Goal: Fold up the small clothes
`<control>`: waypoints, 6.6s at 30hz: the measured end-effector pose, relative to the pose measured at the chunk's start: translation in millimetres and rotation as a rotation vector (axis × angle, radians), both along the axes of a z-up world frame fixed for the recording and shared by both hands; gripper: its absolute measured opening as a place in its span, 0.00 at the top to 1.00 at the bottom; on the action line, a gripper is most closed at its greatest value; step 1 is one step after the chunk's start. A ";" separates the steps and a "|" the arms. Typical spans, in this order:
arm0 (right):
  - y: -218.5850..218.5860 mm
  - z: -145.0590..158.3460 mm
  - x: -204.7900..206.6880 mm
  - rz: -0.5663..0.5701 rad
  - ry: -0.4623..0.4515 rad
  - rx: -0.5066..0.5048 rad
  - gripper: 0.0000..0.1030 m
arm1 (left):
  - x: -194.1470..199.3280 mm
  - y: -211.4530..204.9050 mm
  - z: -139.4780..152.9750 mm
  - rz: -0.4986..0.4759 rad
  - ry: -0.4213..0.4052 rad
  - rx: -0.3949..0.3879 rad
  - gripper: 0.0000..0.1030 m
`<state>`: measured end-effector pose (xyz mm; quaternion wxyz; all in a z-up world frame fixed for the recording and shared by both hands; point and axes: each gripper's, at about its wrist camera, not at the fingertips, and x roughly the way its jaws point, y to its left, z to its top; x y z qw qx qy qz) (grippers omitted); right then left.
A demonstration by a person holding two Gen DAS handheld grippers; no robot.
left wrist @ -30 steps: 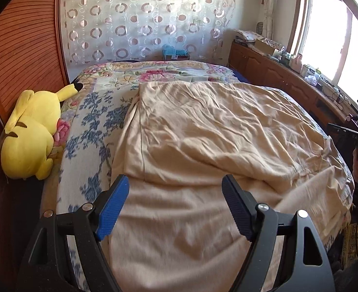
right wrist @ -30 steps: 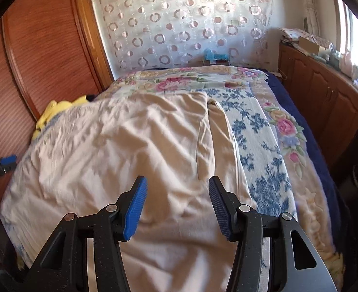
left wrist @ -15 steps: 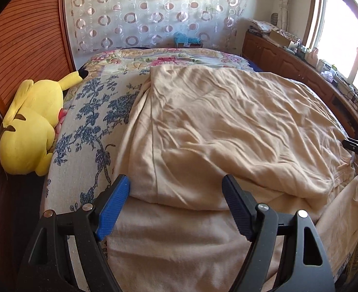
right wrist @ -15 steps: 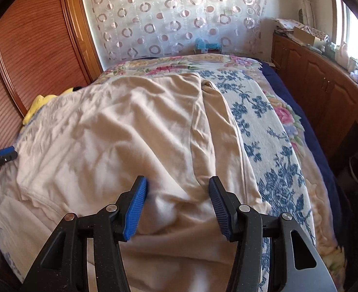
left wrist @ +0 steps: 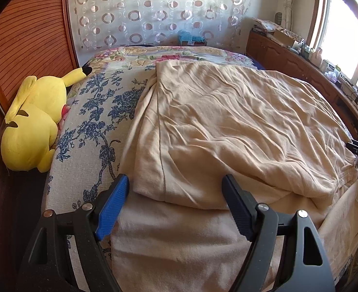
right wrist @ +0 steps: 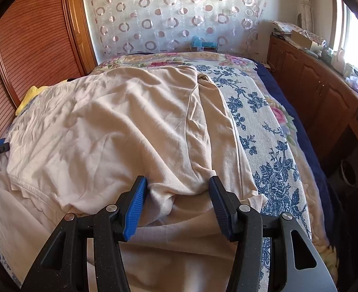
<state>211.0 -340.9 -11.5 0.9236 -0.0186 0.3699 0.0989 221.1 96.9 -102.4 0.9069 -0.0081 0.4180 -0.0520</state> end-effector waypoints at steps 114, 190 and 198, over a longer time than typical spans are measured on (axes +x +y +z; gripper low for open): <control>-83.6 4.7 -230.5 0.073 -0.117 -0.037 0.92 | -158.1 17.3 -13.3 0.029 -0.104 0.036 0.21; -48.7 -26.4 -179.2 0.076 -0.145 0.096 0.24 | -88.9 -248.7 130.3 -0.543 -0.172 -0.117 0.95; -100.7 -22.0 -201.5 -0.021 -0.160 0.117 0.29 | -82.1 -324.9 144.3 -0.672 -0.155 -0.123 0.95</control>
